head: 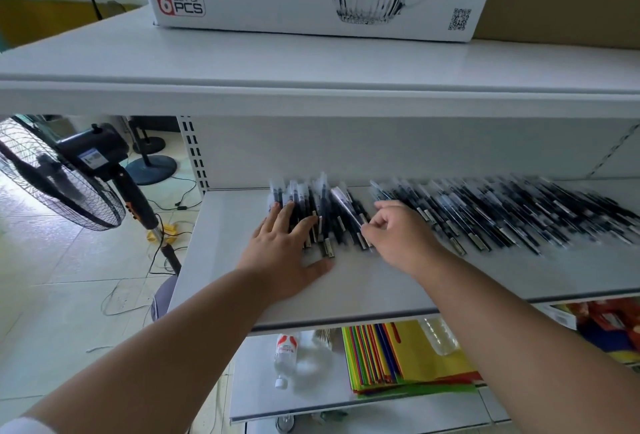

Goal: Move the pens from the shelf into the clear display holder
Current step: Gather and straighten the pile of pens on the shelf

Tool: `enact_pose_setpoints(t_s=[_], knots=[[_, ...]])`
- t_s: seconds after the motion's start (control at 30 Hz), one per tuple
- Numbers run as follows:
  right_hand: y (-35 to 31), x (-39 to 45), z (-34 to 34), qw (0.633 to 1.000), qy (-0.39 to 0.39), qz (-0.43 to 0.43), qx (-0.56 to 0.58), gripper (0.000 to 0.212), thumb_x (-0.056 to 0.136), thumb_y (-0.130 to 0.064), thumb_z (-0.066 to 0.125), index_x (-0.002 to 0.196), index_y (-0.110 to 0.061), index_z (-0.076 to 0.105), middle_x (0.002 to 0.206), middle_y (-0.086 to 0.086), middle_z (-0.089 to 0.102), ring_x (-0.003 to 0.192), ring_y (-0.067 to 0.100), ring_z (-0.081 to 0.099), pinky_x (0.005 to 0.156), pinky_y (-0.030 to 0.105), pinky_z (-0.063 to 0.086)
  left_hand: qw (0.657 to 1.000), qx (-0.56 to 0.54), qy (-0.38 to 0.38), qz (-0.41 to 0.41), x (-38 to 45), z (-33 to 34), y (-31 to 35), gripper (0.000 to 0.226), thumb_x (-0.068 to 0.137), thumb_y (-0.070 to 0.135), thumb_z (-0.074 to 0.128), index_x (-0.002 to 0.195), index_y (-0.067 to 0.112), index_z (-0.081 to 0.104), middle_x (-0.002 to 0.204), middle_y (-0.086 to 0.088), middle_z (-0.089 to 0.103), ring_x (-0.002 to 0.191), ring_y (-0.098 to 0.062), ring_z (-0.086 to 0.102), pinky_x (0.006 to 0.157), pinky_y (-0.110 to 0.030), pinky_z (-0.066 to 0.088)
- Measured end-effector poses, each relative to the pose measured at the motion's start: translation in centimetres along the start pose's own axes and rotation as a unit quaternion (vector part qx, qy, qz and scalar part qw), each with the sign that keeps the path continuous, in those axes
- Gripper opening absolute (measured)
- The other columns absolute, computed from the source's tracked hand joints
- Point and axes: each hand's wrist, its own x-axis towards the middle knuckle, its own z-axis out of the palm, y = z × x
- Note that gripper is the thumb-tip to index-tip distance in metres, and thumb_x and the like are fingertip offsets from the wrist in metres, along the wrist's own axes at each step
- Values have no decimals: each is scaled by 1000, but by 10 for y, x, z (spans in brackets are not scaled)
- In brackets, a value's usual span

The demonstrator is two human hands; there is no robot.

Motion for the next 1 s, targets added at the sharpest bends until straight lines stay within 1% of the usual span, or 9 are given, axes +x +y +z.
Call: enact_pose_setpoints(t_s=[0.17,0.27,0.37,0.43,0.53,0.63,0.77,0.9,1.0], knots=[[-11,10,20,1000,15,4,-23,39,89,-26,66,55,-15,49,117,4,59,116,17,57,72,20,32,1000,-15,-12,-24,8,-4,8,104,70,86,50,154,38,12,165,-1,-2,151,-27,-11,121,-45,10],[-14,11,29,1000,3,0,-28,25,91,-40,64,95,-16,60,107,0,56,85,14,55,61,24,36,999,-23,6,-39,14,-2,14,91,79,77,51,153,38,17,165,-3,1,151,-29,-9,120,-45,11],[-3,8,27,999,-26,-23,-13,43,96,-41,55,132,-18,48,131,0,52,110,17,54,85,27,42,999,-18,9,-40,15,2,12,83,83,76,47,153,42,19,166,-3,2,151,-29,-9,121,-45,10],[-1,10,25,999,-45,-27,2,49,100,-40,49,143,-18,40,147,2,44,131,20,46,102,31,37,999,-13,8,-32,16,1,12,80,84,76,45,152,45,19,166,-2,3,151,-29,-7,121,-45,8],[-8,16,25,996,-84,-32,5,55,103,-39,41,152,-18,29,159,1,28,144,18,31,112,30,26,1000,-4,22,-7,15,0,13,75,85,75,45,151,47,22,165,0,9,152,-27,-2,121,-42,9],[-9,20,27,991,-116,-62,1,56,104,-36,40,155,-16,24,163,-2,17,149,13,15,115,25,12,997,-70,16,-17,12,-1,7,85,81,75,52,153,44,19,165,-1,4,152,-24,-5,122,-45,12],[-2,28,29,996,-71,-29,49,56,104,-40,40,154,-18,27,162,-1,22,148,14,21,116,27,16,963,-230,26,-138,26,-13,-4,83,88,69,44,156,30,18,165,0,3,151,-24,8,121,-44,16],[-15,41,34,994,-92,-10,50,57,104,-42,35,155,-19,25,162,0,23,148,17,22,118,31,18,968,-198,29,-153,38,-11,5,69,99,52,38,156,18,20,165,-5,8,151,-23,9,121,-36,13],[-22,42,41,992,-123,-38,17,57,106,-36,35,156,-15,17,164,0,11,150,13,10,118,24,7,978,-163,14,-127,39,-6,14,67,102,47,37,156,13,18,165,-9,7,152,-23,5,119,-31,8]])
